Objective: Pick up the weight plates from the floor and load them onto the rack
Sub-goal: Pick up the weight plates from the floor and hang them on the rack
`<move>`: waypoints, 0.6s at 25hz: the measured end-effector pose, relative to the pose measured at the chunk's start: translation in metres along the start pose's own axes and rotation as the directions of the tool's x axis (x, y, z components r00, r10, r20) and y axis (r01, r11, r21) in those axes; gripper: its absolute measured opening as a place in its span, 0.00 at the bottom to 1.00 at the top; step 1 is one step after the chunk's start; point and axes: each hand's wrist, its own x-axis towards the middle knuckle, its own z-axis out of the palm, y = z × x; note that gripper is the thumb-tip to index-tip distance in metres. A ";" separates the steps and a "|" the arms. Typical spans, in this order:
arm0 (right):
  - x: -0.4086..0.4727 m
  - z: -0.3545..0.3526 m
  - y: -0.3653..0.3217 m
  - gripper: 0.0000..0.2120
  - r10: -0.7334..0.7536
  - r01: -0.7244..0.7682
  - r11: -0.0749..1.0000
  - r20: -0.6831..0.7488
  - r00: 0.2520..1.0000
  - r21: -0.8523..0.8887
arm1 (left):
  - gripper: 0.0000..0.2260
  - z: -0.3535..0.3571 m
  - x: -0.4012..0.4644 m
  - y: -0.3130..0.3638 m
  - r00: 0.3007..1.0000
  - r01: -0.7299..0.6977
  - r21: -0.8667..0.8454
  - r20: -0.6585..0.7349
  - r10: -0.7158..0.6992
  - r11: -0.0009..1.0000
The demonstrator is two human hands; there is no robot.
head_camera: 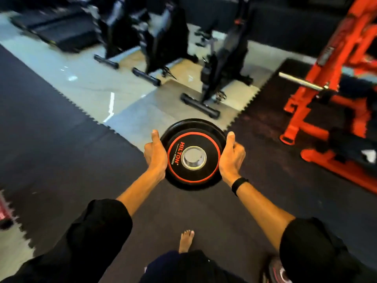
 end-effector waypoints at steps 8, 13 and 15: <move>-0.136 0.074 -0.118 0.18 -0.284 0.173 0.940 0.394 0.874 0.293 | 0.25 -0.222 -0.073 0.052 0.828 -0.295 -0.114 -0.526 0.195 0.949; -0.267 0.121 -0.170 0.16 -0.385 0.157 0.902 0.586 0.713 0.402 | 0.28 -0.374 -0.120 0.050 0.671 -0.342 -0.100 -0.722 0.168 0.934; -0.328 0.142 -0.186 0.15 -0.417 0.133 0.889 0.655 0.631 0.438 | 0.32 -0.439 -0.133 0.036 0.593 -0.379 -0.107 -0.791 0.152 0.919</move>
